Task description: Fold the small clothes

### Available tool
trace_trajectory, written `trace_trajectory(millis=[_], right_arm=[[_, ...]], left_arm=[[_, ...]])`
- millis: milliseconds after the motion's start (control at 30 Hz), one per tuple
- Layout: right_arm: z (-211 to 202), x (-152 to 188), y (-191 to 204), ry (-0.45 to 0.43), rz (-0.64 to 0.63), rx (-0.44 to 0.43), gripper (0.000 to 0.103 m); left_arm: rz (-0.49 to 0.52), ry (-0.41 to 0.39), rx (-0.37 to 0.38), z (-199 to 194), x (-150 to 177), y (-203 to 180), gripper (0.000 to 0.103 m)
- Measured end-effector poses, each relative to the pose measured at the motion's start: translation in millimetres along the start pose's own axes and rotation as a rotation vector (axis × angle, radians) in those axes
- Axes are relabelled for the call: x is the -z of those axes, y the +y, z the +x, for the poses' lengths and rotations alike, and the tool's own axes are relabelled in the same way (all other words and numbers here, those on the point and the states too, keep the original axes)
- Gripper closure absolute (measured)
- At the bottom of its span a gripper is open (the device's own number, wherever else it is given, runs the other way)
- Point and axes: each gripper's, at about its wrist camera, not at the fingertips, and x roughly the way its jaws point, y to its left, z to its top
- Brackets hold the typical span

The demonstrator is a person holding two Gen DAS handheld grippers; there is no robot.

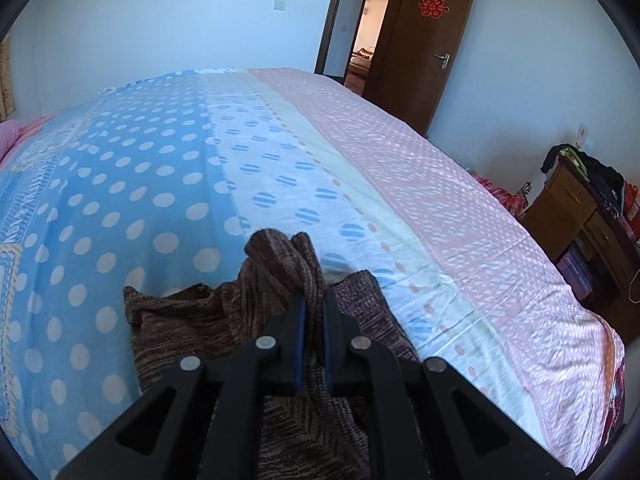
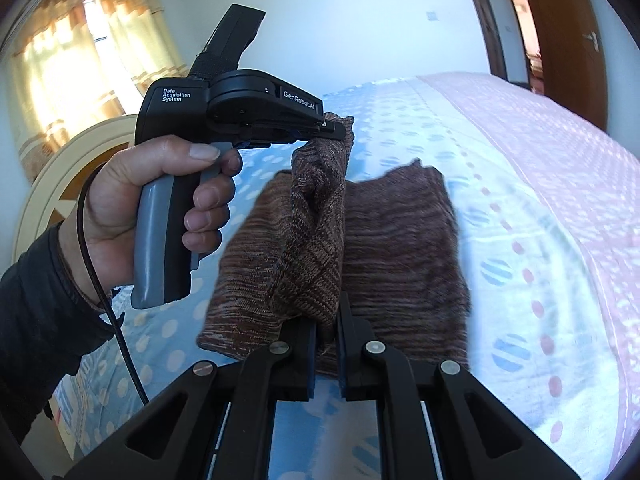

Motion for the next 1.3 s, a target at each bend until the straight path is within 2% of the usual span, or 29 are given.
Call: trace_trajectory(millis=[333,600,767,800,833,867,900,933,967,1100,1133,1233,1300], right_arm=[[7.2,14.0,-44.8,0.064,0.163,-0.001,0.096],[9.4,19.8,-58.6,0.091,0.230,-0.004,0.096],[3.1,25.0,-62.5,0.084,0.233,0.001,0.096],[-1.5,26.8,-63.8,0.077,0.225,0.000,0.096],[-6.2,27.4,-62.6,0.068,0.217,0.009,0.092],[-13.2,27.6,-60.4,0.053,0.201,0.039,0.077],[-19.2,28.1,-59.0,0.037,0.187,0.068,0.066],[-25.6,27.3,-57.5,0.012,0.171,0.103,0.049],[-33.4,25.2,-55.5,-0.021,0.157,0.128,0.048],[-32.5,-6.3,-40.9,-0.050,0.056,0.163,0.049],[-25.4,-19.4,-38.7,-0.047,0.047,0.143,0.055],[10.6,-54.2,-36.0,0.012,0.041,0.113,0.070],[43.6,-72.4,-39.8,0.071,0.062,0.093,0.070]], left_arm=[[0.054,0.053,0.020,40.9,1.5,-32.7,0.095],[0.111,0.067,0.005,63.6,9.7,-51.2,0.095],[0.125,0.031,0.000,45.4,13.1,-50.9,0.086],[0.125,0.018,-0.004,37.8,15.2,-48.6,0.078],[0.120,-0.005,-0.007,26.0,19.2,-44.1,0.066],[0.117,-0.032,-0.010,13.0,24.6,-38.2,0.059],[0.120,-0.050,-0.018,3.6,30.1,-34.2,0.047],[0.123,-0.067,-0.032,-6.3,37.3,-29.0,0.041],[0.128,-0.083,-0.051,-18.5,48.0,-22.0,0.041],[0.132,-0.087,-0.122,-34.4,83.5,1.7,0.041],[0.126,-0.080,-0.137,-34.7,91.7,6.4,0.041],[0.089,-0.046,-0.157,-27.5,113.4,19.3,0.040],[0.044,-0.024,-0.152,-21.7,120.9,26.6,0.040]])
